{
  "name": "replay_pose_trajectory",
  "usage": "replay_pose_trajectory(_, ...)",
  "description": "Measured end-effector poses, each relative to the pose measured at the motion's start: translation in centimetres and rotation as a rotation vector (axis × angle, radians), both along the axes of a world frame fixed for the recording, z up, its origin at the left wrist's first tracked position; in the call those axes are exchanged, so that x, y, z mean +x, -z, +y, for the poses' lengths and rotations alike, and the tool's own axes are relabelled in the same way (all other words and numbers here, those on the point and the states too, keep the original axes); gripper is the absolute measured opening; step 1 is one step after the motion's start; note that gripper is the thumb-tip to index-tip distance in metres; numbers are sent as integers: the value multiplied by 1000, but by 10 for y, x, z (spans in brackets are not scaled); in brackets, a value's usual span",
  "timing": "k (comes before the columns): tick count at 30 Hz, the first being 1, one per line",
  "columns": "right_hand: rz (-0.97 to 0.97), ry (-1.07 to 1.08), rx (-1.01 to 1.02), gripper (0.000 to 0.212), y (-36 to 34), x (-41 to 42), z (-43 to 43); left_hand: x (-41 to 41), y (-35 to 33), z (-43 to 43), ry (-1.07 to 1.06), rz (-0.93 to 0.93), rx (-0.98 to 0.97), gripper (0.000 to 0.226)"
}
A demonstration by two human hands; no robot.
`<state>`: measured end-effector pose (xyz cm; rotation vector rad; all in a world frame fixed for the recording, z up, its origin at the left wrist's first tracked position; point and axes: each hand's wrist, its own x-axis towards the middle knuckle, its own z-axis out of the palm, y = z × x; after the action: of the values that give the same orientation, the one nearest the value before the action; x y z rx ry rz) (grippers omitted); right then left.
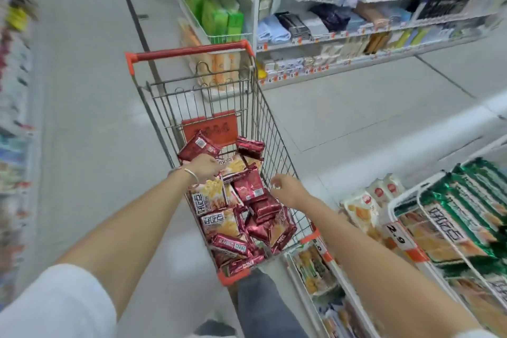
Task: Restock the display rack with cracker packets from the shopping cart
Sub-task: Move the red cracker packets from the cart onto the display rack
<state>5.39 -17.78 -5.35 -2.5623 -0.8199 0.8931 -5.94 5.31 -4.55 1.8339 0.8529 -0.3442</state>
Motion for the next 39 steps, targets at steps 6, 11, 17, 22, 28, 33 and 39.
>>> replay_pose_trajectory(6, 98, -158, -73, 38, 55, 23, 42, -19, 52, 23, -347, -18, 41, 15)
replay_pose_trajectory(11, 106, -357, -94, 41, 81, 30, 108, -47, 70, 37, -724, -85, 10, 14)
replay_pose_trajectory(17, -63, -735, -141, 63, 114, 2, 204, -111, 86, 28, -1063, -47, -87, 26)
replay_pose_trajectory(22, -24, -827, -243, 97, 155, -8, 223, -137, 91, 4, -1219, -9, -139, 24)
replay_pose_trajectory(28, -106, -788, -25, 51, 159, 12, 196, -128, 83, -7, -1267, -71, -225, 13)
replay_pose_trajectory(33, 538, -176, 55, 107, 105, 98, 201, -80, 53, 2, -1097, -180, -376, 14)
replay_pose_trajectory(39, 925, -153, 56, 50, 33, 116, 181, -8, 45, 0, -744, -217, -639, 93)
